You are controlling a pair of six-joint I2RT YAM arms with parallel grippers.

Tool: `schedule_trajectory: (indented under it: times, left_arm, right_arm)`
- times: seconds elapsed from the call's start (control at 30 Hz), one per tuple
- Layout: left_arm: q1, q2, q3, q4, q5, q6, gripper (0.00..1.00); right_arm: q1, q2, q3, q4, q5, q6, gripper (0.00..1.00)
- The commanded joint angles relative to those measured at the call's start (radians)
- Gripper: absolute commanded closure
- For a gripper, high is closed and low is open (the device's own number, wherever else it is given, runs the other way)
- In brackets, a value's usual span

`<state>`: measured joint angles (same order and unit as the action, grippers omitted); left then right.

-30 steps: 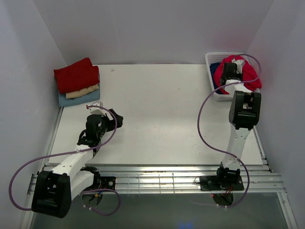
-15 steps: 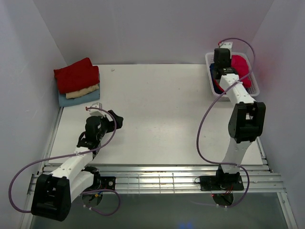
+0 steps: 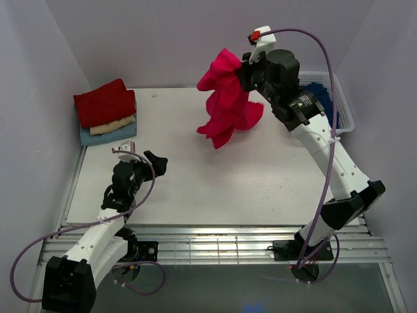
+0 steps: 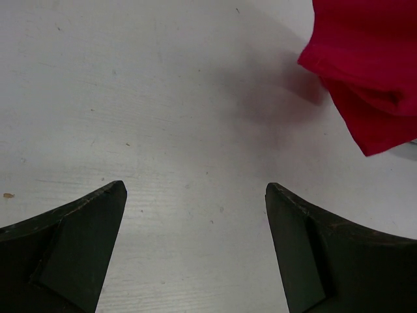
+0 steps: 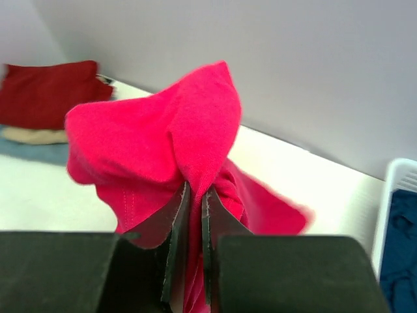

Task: Fold and stack the t-shirts
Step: Move the tshirt to the center of the board

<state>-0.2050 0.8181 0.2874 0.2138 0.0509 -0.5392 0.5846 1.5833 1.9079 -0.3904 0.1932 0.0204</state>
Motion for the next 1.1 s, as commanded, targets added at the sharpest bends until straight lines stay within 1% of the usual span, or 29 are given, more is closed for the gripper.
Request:
schedule_trajectory:
  times: [0.0, 0.1, 0.17, 0.2, 0.23, 0.27, 0.3, 0.33, 0.37, 0.4, 0.43, 0.47, 0.5, 0.53, 0.57, 0.6, 0.63, 0.67, 0.7, 0.73, 0.8, 0.83, 0.87, 0.97, 1.0, 1.07]
  left_arm:
    - [-0.004, -0.043, -0.002, -0.048, -0.02, -0.016, 0.02]
    - [-0.002, -0.062, 0.012, -0.08, -0.036, -0.027, 0.02]
    - [-0.004, -0.072, 0.015, -0.086, -0.036, -0.033, 0.02]
    - [-0.004, -0.077, 0.018, -0.094, -0.036, -0.038, 0.02]
    - [-0.002, -0.083, 0.018, -0.097, -0.036, -0.041, 0.02]
    - [-0.002, -0.092, 0.016, -0.1, -0.036, -0.042, 0.02]
    - [-0.004, -0.097, 0.015, -0.103, -0.036, -0.045, 0.02]
    - [-0.004, -0.103, 0.015, -0.106, -0.036, -0.045, 0.02]
    - [-0.002, -0.108, 0.013, -0.109, -0.036, -0.045, 0.02]
    - [-0.002, -0.114, 0.013, -0.114, -0.034, -0.045, 0.02]
    - [-0.002, -0.114, 0.012, -0.117, -0.033, -0.044, 0.02]
    - [-0.002, -0.115, 0.013, -0.12, -0.029, -0.044, 0.02]
    - [-0.002, -0.114, 0.012, -0.122, -0.02, -0.044, 0.02]
    - [-0.002, -0.112, 0.013, -0.12, -0.016, -0.045, 0.02]
    - [-0.004, -0.109, 0.013, -0.12, -0.013, -0.045, 0.02]
    - [-0.004, -0.106, 0.013, -0.12, -0.01, -0.045, 0.02]
    - [-0.004, -0.1, 0.013, -0.12, -0.003, -0.045, 0.02]
    - [-0.004, -0.097, 0.013, -0.122, -0.002, -0.045, 0.02]
    - [-0.005, -0.091, 0.015, -0.119, 0.003, -0.045, 0.02]
    - [-0.008, -0.076, 0.015, -0.114, 0.009, -0.044, 0.02]
    - [-0.022, -0.056, 0.016, -0.103, 0.006, -0.039, 0.03]
    - [-0.028, -0.028, 0.019, -0.102, -0.006, -0.036, 0.03]
    - [-0.043, -0.013, 0.022, -0.1, -0.016, -0.033, 0.04]
    - [-0.083, 0.047, 0.032, -0.093, -0.051, -0.025, 0.04]
    - [-0.094, 0.062, 0.035, -0.087, -0.074, -0.025, 0.05]
    - [-0.126, 0.113, 0.038, -0.059, -0.088, -0.028, 0.05]
  right_arm:
    - [-0.005, -0.089, 0.074, 0.021, -0.182, 0.065, 0.92]
    - [-0.005, -0.12, 0.073, -0.004, -0.184, 0.084, 0.92]
    - [-0.005, -0.15, 0.011, -0.011, -0.166, 0.095, 0.92]
    - [-0.006, -0.201, -0.044, -0.005, -0.112, 0.101, 0.92]
    - [-0.006, -0.232, -0.195, 0.022, -0.08, 0.107, 0.92]
    - [-0.006, -0.262, -0.284, 0.039, -0.039, 0.124, 0.92]
    - [-0.005, -0.323, -0.373, 0.056, 0.05, 0.133, 0.92]
    - [-0.006, -0.35, -0.462, 0.068, 0.102, 0.147, 0.92]
    - [-0.005, -0.37, -0.621, 0.076, 0.167, 0.163, 0.92]
    - [-0.008, -0.388, -0.694, 0.071, 0.281, 0.208, 0.92]
    - [-0.009, -0.416, -0.763, 0.067, 0.334, 0.234, 0.92]
    - [-0.011, -0.425, -0.877, 0.038, 0.389, 0.268, 0.92]
    - [-0.017, -0.43, -0.923, 0.018, 0.46, 0.335, 0.92]
    - [-0.019, -0.43, -0.961, -0.002, 0.491, 0.366, 0.91]
    - [-0.019, -0.427, -1.013, -0.055, 0.523, 0.4, 0.86]
    - [-0.019, -0.416, -1.027, -0.086, 0.585, 0.429, 0.78]
    - [-0.017, -0.408, -1.032, -0.125, 0.612, 0.493, 0.68]
    - [-0.019, -0.401, -1.029, -0.16, 0.635, 0.512, 0.45]
    - [-0.016, -0.393, -1.008, -0.213, 0.659, 0.523, 0.35]
    - [-0.008, -0.394, -0.995, -0.229, 0.673, 0.523, 0.29]
    - [0.038, -0.42, -0.96, -0.22, 0.695, 0.488, 0.21]
    - [0.055, -0.436, -0.955, -0.194, 0.68, 0.417, 0.21]
    - [0.069, -0.451, -0.952, -0.162, 0.651, 0.382, 0.21]
    - [0.106, -0.525, -0.98, -0.038, 0.478, 0.302, 0.2]
    - [0.107, -0.549, -0.995, -0.007, 0.377, 0.293, 0.2]
    - [0.107, -0.56, -1.046, 0.074, 0.298, 0.277, 0.21]
